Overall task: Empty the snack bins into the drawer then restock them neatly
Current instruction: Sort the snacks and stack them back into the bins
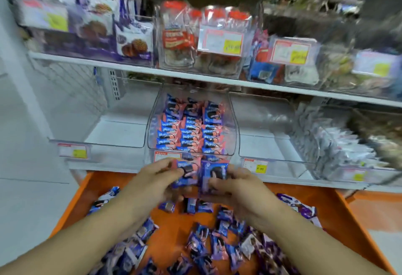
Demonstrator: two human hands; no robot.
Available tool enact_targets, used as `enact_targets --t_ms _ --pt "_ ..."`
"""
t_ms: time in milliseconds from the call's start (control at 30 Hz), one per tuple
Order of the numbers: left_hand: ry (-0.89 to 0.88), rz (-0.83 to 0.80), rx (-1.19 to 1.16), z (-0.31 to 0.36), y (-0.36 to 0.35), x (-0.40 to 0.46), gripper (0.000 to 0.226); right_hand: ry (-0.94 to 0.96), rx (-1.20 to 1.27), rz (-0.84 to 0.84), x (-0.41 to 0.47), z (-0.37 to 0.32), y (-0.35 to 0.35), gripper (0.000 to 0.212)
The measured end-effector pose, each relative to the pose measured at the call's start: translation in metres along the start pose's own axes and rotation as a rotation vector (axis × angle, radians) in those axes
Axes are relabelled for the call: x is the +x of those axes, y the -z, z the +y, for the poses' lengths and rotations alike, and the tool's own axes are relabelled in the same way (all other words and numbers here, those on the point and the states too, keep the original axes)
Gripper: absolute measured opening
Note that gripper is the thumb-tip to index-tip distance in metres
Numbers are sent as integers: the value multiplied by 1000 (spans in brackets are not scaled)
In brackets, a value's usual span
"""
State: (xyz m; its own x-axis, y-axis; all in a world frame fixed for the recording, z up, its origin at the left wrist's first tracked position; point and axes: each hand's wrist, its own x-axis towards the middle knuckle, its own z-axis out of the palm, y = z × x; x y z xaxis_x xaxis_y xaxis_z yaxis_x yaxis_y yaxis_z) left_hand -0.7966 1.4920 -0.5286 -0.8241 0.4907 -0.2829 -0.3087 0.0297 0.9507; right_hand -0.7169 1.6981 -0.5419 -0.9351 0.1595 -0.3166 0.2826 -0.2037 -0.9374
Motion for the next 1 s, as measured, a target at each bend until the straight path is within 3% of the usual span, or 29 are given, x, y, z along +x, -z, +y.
enact_targets --t_ms 200,333,533,767,900,1000 --pt "-6 -16 -77 24 9 9 22 143 9 30 -9 -30 0 35" --pt "-46 -38 118 31 6 19 19 180 -96 133 0 -31 -5 43" --pt "-249 151 418 49 31 52 26 364 -464 268 24 -50 -10 28" --pt "-315 336 406 60 86 80 21 542 -826 343 157 -71 -38 27" --pt "-259 364 366 55 99 90 32 600 -1067 387 243 -70 -45 31" --pt "-255 364 360 54 99 95 27 749 -1229 439 285 -60 -44 31"
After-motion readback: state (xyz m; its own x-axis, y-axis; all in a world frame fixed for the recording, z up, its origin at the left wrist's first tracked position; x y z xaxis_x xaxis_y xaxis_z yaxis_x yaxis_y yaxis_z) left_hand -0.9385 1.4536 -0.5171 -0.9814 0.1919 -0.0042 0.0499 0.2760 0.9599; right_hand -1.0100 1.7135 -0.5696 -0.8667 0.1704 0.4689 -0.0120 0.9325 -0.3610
